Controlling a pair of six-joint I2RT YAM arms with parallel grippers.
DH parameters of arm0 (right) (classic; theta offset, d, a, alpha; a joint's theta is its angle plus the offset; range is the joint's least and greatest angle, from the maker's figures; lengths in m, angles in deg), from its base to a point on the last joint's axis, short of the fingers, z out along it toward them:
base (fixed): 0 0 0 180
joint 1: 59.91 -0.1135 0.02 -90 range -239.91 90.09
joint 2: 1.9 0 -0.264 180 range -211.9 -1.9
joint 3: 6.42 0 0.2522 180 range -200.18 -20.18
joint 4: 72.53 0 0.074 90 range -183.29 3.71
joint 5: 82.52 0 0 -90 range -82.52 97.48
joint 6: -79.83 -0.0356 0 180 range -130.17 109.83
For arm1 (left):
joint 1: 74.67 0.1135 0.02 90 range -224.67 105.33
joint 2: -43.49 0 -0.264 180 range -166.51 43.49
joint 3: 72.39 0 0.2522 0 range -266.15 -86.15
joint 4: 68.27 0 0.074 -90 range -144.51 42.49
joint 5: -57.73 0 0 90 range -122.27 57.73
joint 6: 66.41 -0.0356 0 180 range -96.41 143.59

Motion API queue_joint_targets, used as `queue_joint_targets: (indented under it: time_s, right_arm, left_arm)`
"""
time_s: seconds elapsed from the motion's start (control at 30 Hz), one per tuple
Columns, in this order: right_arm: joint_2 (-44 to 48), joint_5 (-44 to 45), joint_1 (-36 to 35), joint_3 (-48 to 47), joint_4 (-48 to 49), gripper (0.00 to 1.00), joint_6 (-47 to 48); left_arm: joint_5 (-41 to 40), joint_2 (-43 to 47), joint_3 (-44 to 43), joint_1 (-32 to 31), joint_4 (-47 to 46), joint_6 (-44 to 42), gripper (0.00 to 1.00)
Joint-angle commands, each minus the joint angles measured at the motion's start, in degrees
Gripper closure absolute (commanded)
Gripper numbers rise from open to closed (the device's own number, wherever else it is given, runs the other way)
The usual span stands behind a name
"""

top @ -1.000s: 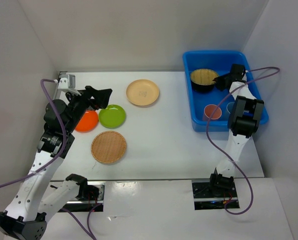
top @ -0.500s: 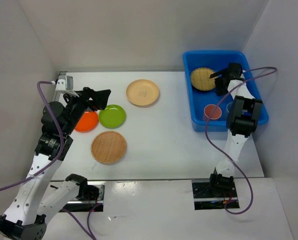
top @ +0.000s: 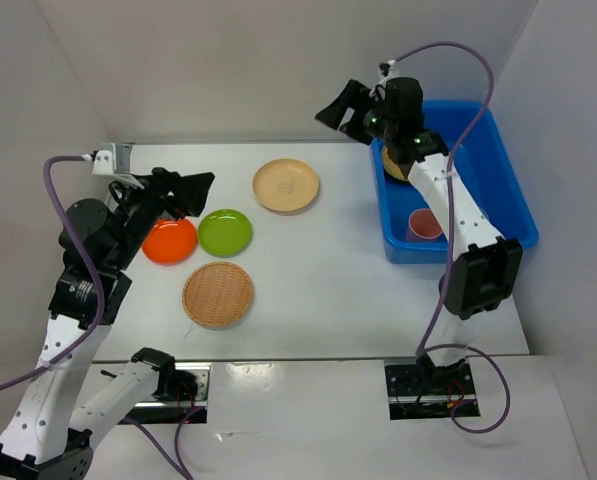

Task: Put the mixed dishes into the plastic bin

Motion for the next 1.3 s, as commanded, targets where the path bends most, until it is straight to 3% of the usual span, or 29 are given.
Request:
queue_joint_targets:
  time_s: [0.0,0.23,0.4,0.67,0.8,0.93,1.27]
  right_arm:
    - [-0.27,-18.71,-1.57,9.18,3.79,0.16,3.79]
    - [-5.18,-30.89,-15.37,13.95,1.6,0.16,8.89]
    - [-7.65,-34.14,-20.56,23.69,8.62,0.16,7.41]
    - [-15.02,-35.9,-24.26,28.98,16.54,0.19,4.85]
    - [-17.57,-36.61,-24.79,31.36,26.1,0.19,-1.54]
    - [-19.77,-34.85,-25.31,31.88,29.8,0.19,-5.25]
    - [-25.22,-33.18,-27.5,30.75,31.67,0.24,-8.42]
  left_arm:
    - [-1.7,1.72,-2.74,-0.23,-1.14,1.18,0.01]
    - [1.8,0.42,-4.33,-0.23,-1.85,1.7,0.01]
    - [5.15,0.41,-4.33,-0.23,-3.17,2.24,0.01]
    - [6.73,3.3,-2.39,-0.23,-2.64,3.81,0.01]
    - [6.73,4.45,-0.99,-0.23,-3.26,4.35,0.01]
    - [7.26,4.45,-0.99,-0.23,-3.26,4.35,0.01]
    - [7.26,6.04,-0.46,-0.23,-2.12,3.2,0.01]
